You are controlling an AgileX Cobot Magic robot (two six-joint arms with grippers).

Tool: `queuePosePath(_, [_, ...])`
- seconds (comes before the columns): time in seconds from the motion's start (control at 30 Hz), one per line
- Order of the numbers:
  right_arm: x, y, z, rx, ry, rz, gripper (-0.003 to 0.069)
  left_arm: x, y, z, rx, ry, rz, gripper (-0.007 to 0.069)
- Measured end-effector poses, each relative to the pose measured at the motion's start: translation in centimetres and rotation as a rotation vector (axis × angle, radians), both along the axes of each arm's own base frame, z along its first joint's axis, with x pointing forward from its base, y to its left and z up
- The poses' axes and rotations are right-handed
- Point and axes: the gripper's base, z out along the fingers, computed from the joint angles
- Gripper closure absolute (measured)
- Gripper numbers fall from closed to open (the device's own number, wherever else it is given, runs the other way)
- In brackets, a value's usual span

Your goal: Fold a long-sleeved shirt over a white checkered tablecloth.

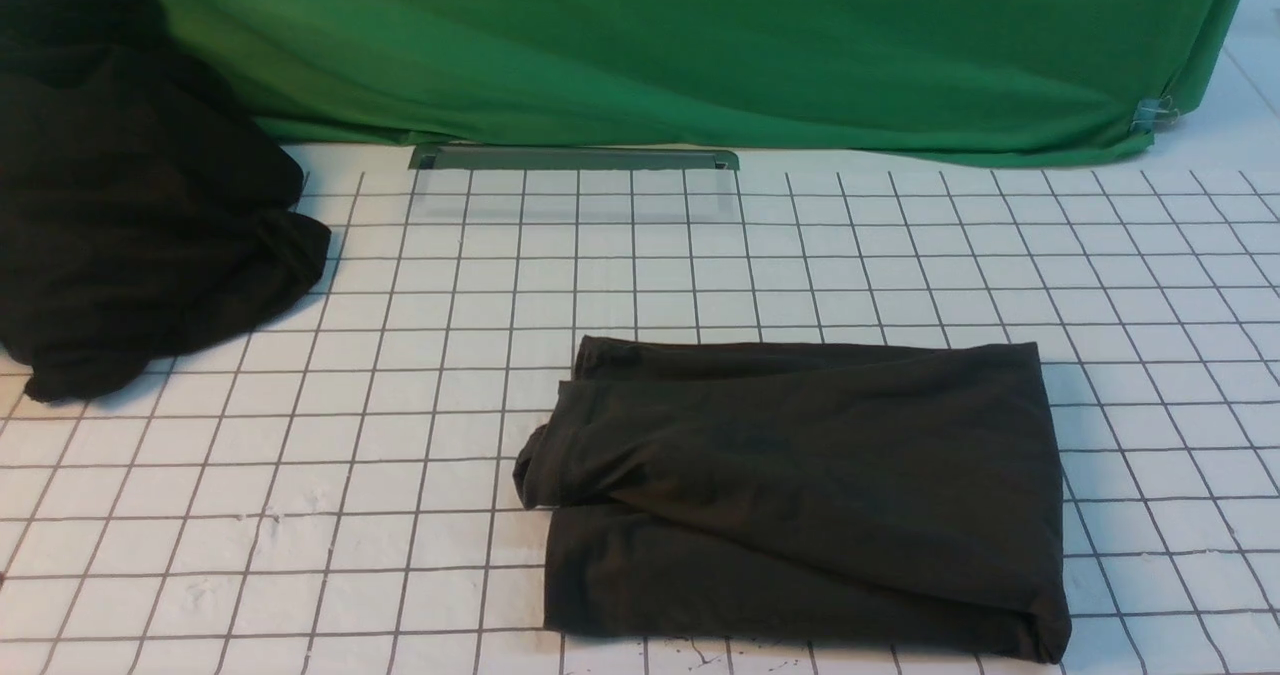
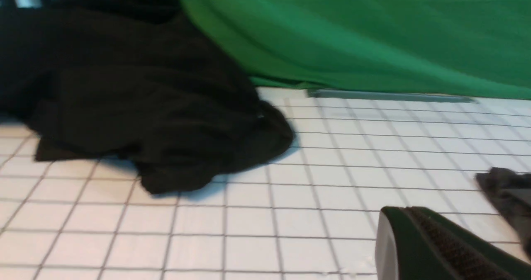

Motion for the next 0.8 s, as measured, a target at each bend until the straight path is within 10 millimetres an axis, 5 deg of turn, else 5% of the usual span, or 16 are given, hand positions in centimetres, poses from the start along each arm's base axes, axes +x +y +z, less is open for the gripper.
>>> queuePosePath(0.8, [0.0, 0.0, 0.0, 0.000, 0.000, 0.000, 0.0418, 0.1, 0.1, -1.8, 0.006, 0.090, 0.018, 0.0622])
